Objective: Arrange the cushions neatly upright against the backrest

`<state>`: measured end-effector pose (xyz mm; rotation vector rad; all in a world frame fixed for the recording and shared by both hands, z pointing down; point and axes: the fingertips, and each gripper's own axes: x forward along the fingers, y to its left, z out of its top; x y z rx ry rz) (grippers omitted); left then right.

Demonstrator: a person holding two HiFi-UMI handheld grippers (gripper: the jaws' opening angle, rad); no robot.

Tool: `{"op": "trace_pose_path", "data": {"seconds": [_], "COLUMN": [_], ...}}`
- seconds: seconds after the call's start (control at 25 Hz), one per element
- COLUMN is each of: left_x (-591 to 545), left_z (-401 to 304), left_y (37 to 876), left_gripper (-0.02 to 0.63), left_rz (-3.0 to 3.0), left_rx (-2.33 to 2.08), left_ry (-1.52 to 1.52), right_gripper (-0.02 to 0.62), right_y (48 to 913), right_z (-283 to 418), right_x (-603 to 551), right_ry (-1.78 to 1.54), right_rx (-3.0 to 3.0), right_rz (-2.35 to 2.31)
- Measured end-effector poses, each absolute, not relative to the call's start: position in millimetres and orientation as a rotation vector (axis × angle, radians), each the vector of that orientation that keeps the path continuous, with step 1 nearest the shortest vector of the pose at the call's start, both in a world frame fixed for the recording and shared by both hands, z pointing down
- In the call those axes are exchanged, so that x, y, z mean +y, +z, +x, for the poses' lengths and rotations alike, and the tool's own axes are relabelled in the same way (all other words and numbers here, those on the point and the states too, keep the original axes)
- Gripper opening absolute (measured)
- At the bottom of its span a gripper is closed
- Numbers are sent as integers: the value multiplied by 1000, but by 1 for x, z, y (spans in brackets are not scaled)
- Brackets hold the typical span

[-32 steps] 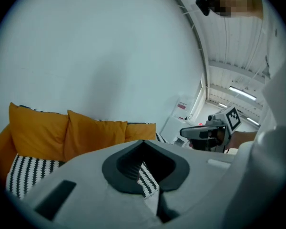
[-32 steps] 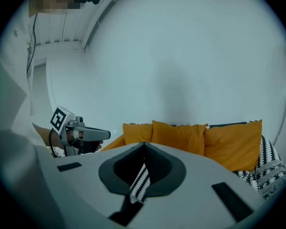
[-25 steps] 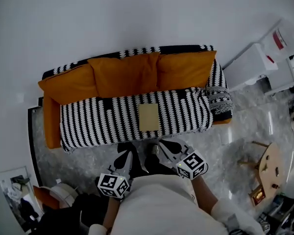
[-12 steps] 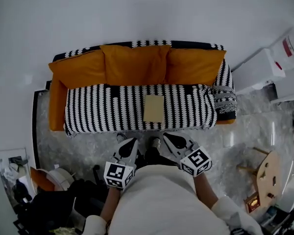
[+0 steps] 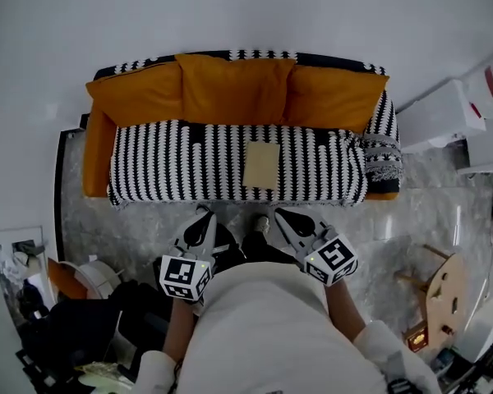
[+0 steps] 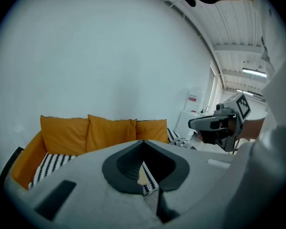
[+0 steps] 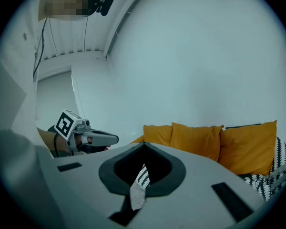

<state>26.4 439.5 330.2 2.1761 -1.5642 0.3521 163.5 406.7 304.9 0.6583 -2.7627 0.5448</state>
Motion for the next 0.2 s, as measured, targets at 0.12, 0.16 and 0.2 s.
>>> {"op": "trace_pose_path", "data": {"seconds": [0.12, 0.16, 0.2], "left_x": [446, 448, 450], "left_z": [14, 10, 6], "left_y": [330, 330, 330], "left_gripper": [11, 11, 11], "left_rz": [2152, 2143, 2135], "left_rx": [-1598, -1605, -1612], "left_ry": [332, 322, 311], "right_gripper": [6, 6, 6], "right_y": [305, 305, 304], "right_z": [159, 158, 156], "right_x": [410, 412, 413], "right_ry": [526, 521, 517], "right_rx": [-2765, -2765, -2766], "right_rz": [643, 637, 631]}}
